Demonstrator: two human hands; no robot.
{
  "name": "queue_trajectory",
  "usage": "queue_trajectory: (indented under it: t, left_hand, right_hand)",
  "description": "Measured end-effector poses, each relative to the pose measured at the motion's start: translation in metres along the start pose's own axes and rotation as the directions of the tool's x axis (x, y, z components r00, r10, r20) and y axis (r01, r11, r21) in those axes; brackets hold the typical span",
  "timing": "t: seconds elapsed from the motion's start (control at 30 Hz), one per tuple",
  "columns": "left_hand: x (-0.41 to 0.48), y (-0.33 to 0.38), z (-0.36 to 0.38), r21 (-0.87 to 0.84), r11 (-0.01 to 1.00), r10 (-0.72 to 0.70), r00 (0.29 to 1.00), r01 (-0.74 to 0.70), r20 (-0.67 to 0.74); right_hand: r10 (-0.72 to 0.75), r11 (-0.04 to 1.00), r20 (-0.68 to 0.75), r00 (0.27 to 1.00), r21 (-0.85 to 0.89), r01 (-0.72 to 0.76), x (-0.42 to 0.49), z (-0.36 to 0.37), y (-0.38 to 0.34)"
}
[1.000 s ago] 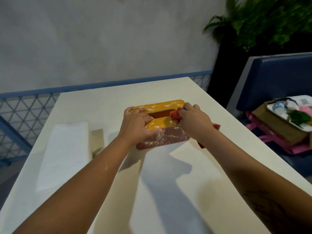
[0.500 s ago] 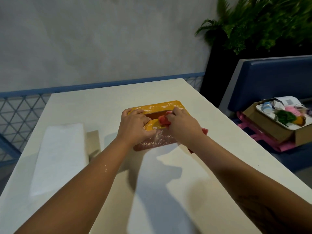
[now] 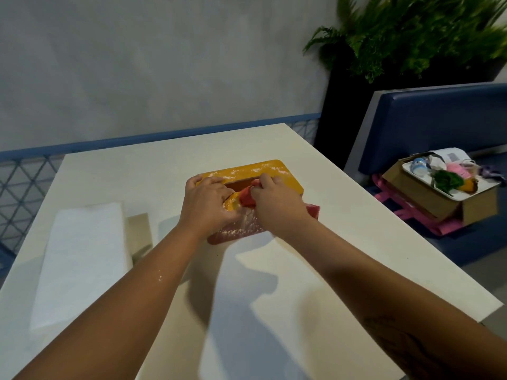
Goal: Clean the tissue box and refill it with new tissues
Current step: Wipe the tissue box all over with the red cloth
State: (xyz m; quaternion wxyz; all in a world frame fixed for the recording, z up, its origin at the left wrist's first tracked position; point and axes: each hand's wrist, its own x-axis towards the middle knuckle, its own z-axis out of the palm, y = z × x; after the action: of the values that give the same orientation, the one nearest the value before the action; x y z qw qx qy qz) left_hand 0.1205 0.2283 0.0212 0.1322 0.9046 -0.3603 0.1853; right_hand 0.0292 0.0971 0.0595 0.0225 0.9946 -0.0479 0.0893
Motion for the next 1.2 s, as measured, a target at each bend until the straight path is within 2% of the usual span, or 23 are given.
queue_trajectory:
  t: [0.1, 0.2, 0.37, 0.43, 0.57, 0.67, 0.83, 0.93, 1.0, 1.07, 1.2]
  left_hand:
    - [0.001, -0.001, -0.001, -0.001, 1.000, 0.002, 1.000, -0.002, 0.019]
    - [0.001, -0.001, -0.002, -0.004, 1.000, -0.005, 0.998, 0.005, 0.061]
    - [0.001, 0.000, -0.002, -0.009, 1.000, -0.015, 0.998, 0.015, 0.053]
    - [0.001, 0.001, -0.003, -0.012, 1.000, -0.018, 0.999, 0.018, 0.028]
    - [0.000, 0.001, -0.002, -0.015, 1.000, -0.024, 1.000, 0.024, 0.015]
    - [0.001, 0.002, -0.002, 0.010, 0.999, -0.030, 0.999, 0.030, 0.027]
    - [0.001, 0.006, -0.006, 0.008, 0.999, -0.053, 0.997, 0.052, 0.057]
    - [0.001, 0.006, -0.005, 0.015, 0.998, -0.056, 0.997, 0.056, 0.061]
    - [0.002, 0.007, -0.005, 0.025, 0.998, -0.059, 0.996, 0.058, 0.065]
    - [0.002, 0.008, -0.005, 0.020, 0.998, -0.059, 0.997, 0.058, 0.049]
    - [0.001, 0.007, -0.004, -0.012, 0.999, -0.051, 0.998, 0.051, 0.022]
  right_hand:
    - [-0.032, 0.999, 0.016, 0.999, -0.033, 0.032, -0.007, -0.002, 0.022]
    - [0.048, 0.996, 0.047, 0.998, -0.076, -0.044, -0.007, -0.006, 0.042]
    - [0.200, 0.980, 0.064, 0.978, -0.019, -0.199, 0.009, -0.011, 0.026]
    - [0.135, 0.991, 0.059, 0.989, -0.001, -0.135, 0.010, -0.010, 0.012]
    - [-0.135, 0.991, 0.020, 0.991, -0.004, 0.135, 0.001, -0.006, 0.004]
    - [-0.169, 0.985, 0.019, 0.985, -0.014, 0.169, -0.002, -0.004, 0.030]
    - [-0.034, 0.999, 0.077, 0.996, -0.033, 0.037, 0.006, -0.009, 0.065]
    - [0.087, 0.996, 0.090, 0.992, -0.018, -0.086, 0.014, -0.013, 0.056]
    - [0.115, 0.993, 0.093, 0.989, -0.002, -0.116, 0.015, -0.015, 0.042]
    - [0.045, 0.999, 0.059, 0.997, 0.018, -0.046, 0.013, -0.013, 0.026]
    - [-0.206, 0.978, -0.004, 0.979, 0.042, 0.206, 0.004, -0.004, 0.007]
